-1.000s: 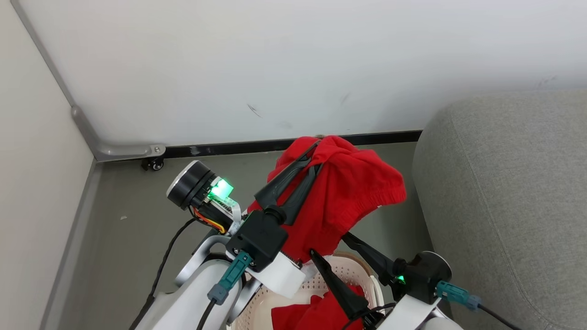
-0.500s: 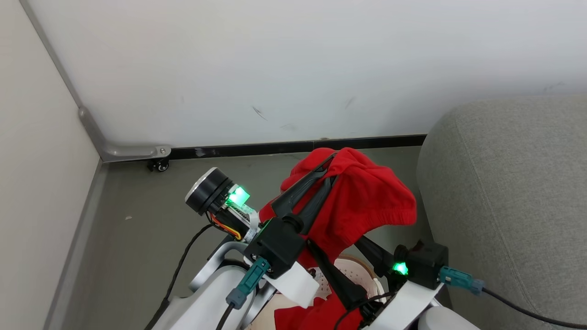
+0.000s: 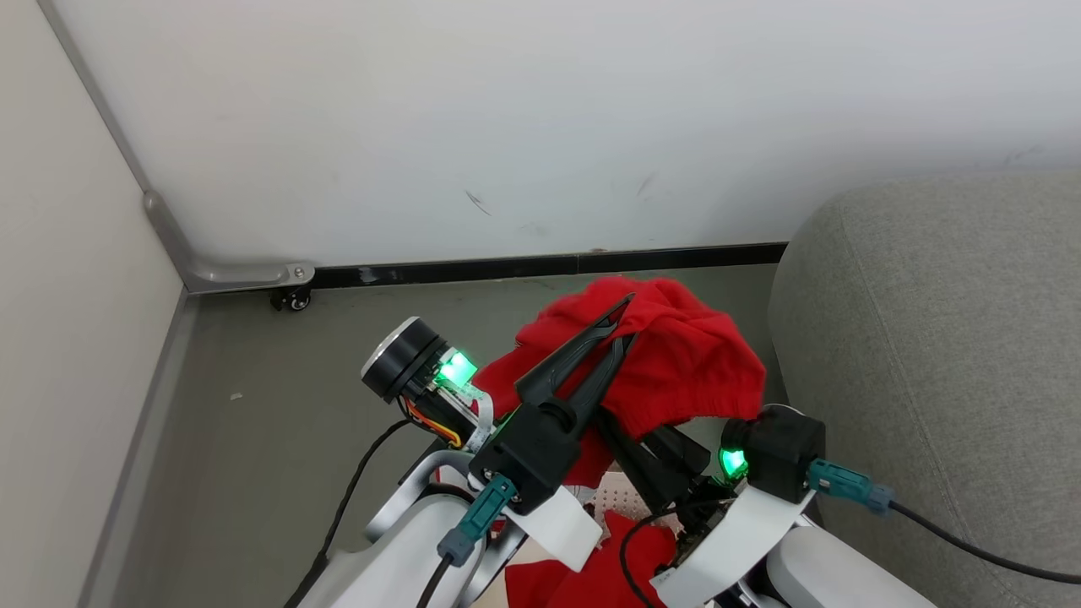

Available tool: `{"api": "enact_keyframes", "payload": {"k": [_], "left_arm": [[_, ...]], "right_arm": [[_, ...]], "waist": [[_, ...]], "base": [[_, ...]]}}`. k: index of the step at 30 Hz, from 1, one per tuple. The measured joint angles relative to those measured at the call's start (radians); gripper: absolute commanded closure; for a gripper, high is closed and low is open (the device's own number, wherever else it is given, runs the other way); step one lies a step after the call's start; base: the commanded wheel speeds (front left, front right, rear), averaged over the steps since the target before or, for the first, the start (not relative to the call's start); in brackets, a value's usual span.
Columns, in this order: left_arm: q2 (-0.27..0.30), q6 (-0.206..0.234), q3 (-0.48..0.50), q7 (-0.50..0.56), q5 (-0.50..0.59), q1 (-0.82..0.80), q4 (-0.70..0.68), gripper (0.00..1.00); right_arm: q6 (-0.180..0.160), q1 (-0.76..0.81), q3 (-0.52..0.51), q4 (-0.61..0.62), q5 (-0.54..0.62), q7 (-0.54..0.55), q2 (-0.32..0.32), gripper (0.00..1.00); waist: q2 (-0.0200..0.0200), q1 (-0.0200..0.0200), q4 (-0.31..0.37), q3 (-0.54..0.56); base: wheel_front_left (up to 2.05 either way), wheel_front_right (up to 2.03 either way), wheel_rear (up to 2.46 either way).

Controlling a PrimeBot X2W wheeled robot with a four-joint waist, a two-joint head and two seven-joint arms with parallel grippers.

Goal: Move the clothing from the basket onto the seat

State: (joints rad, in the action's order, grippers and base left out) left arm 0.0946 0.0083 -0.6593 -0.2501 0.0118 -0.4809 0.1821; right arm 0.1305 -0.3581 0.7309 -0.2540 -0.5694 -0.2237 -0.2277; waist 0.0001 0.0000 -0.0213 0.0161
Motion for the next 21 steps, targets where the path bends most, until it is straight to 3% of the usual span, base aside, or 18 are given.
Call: {"api": "enact_keyframes", "payload": {"k": [1, 14, 20, 21], "left_arm": [[0.000, 0.000, 0.000, 0.005, -0.001, 0.000, 0.004, 1.00], [0.002, 0.005, 0.042, 0.021, -0.049, 0.012, 0.093, 1.00], [-0.004, 0.005, 0.076, 0.021, -0.122, 0.055, 0.137, 1.00], [-0.006, 0.005, 0.083, 0.021, -0.136, 0.060, 0.142, 0.93]], "right_arm": [[0.000, -0.001, 0.001, 0.000, 0.006, -0.006, -0.001, 1.00], [0.000, -0.012, 0.013, 0.007, 0.018, -0.018, -0.025, 1.00], [0.000, 0.012, -0.054, 0.025, 0.017, -0.023, -0.031, 1.00], [0.000, 0.025, -0.069, 0.025, 0.017, -0.023, -0.033, 1.00]], "waist": [[0.0000, 0.0000, 0.000, -0.001], [0.0000, 0.0000, 0.013, -0.006], [0.0000, 0.0000, 0.023, -0.006], [0.0000, 0.0000, 0.025, -0.006]], "base": [[0.00, 0.00, 0.00], [0.00, 0.00, 0.00], [0.00, 0.00, 0.00], [0.00, 0.00, 0.00]]}}
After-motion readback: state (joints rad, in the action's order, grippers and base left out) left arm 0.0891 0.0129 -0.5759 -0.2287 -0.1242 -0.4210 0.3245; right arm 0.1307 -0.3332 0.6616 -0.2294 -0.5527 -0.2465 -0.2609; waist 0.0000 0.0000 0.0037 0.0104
